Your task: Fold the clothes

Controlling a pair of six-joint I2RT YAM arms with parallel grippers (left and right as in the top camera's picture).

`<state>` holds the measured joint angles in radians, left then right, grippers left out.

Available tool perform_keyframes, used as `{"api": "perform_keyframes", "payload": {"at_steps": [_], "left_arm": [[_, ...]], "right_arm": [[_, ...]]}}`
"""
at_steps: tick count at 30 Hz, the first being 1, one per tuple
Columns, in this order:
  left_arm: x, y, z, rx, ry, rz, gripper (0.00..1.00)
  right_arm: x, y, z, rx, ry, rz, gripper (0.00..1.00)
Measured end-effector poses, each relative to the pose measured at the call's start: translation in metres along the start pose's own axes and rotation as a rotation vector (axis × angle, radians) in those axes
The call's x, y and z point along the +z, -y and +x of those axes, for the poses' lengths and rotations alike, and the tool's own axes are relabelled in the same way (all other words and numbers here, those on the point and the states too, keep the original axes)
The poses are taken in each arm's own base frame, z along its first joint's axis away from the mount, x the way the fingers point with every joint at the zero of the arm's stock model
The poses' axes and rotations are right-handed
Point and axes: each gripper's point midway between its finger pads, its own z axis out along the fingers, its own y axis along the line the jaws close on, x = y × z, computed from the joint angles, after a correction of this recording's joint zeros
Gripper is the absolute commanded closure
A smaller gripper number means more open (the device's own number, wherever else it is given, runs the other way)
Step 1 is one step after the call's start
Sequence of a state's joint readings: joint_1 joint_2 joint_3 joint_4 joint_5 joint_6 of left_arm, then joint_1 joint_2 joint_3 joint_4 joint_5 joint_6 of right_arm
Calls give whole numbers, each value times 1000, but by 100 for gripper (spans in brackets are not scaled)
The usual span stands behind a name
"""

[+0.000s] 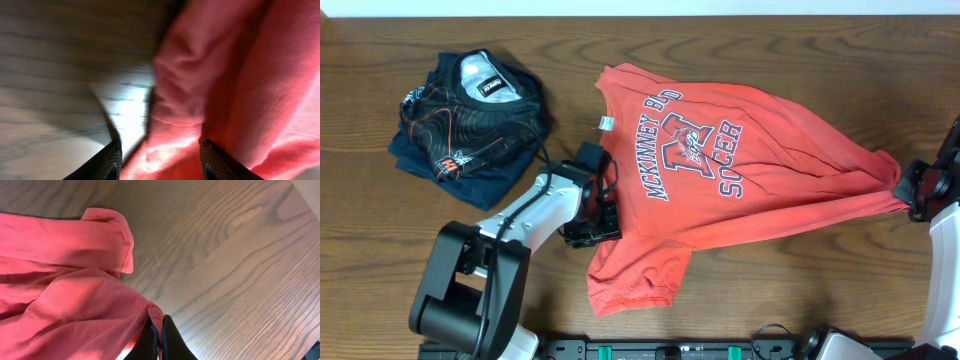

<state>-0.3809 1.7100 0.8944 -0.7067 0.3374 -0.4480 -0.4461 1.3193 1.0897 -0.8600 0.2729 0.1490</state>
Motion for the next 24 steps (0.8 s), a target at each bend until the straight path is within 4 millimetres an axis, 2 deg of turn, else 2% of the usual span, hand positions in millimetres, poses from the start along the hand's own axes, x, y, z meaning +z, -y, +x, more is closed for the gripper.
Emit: {"api": "perform_keyframes", "payload": {"at_steps": [7, 9, 12, 15, 16, 17, 24], "left_arm": [[2, 14, 8, 6, -55, 79, 50], [3, 17, 11, 5, -70, 96, 61], [5, 20, 12, 17, -79, 114, 65], [6, 23, 10, 27, -72, 128, 79], [7, 24, 10, 30, -73, 131, 90], [7, 24, 10, 28, -74, 134, 94], [9, 28, 4, 79, -48, 152, 94]], "right_arm": [[0, -3, 0, 0, -2, -15, 99], [0, -3, 0, 0, -2, -15, 99], [0, -3, 0, 0, -2, -16, 98], [0, -3, 0, 0, -2, -16, 99], [0, -3, 1, 0, -3, -17, 99], [0, -3, 1, 0, -4, -18, 99], [0, -3, 1, -1, -6, -20, 99]]}}
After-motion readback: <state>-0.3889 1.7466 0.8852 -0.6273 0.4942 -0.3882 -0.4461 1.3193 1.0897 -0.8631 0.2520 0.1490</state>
